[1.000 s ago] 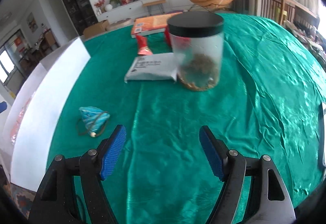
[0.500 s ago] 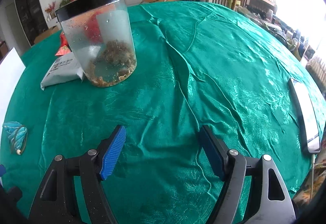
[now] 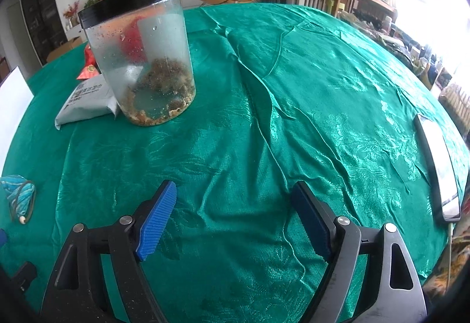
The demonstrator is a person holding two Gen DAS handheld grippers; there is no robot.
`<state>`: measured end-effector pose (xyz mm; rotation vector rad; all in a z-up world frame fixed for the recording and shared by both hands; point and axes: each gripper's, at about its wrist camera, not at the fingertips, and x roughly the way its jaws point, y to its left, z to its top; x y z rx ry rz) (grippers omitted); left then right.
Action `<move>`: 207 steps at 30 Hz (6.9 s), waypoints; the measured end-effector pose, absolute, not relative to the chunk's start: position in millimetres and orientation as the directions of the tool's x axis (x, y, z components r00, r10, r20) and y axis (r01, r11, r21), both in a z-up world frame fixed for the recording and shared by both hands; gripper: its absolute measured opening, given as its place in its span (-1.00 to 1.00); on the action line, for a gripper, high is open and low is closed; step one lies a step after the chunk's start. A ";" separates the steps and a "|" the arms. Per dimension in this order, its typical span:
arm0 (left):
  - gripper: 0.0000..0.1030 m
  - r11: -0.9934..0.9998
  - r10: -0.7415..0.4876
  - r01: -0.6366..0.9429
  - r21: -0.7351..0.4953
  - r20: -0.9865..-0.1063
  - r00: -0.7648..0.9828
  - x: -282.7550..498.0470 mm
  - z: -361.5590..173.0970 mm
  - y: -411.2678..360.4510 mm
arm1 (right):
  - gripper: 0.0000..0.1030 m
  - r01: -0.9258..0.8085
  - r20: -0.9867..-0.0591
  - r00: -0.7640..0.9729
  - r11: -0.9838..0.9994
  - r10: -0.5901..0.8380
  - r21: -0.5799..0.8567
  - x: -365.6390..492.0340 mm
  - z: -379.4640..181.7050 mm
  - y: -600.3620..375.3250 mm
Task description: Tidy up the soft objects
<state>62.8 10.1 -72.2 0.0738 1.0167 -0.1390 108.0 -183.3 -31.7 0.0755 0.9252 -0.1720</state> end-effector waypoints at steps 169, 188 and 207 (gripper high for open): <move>1.00 0.995 -0.061 0.102 -0.003 -0.821 0.568 90.6 -74.9 14.3 | 0.85 0.229 -0.806 0.576 0.974 -0.137 -0.002 148.0 -34.2 -230.1; 1.00 0.995 -0.061 0.102 -0.003 -0.821 0.568 90.7 -74.8 14.2 | 0.85 0.229 -0.806 0.576 0.973 -0.137 -0.002 148.1 -34.1 -230.2; 1.00 0.995 -0.061 0.102 -0.003 -0.821 0.568 90.7 -74.8 14.3 | 0.85 0.229 -0.806 0.576 0.974 -0.137 -0.002 148.2 -34.2 -229.9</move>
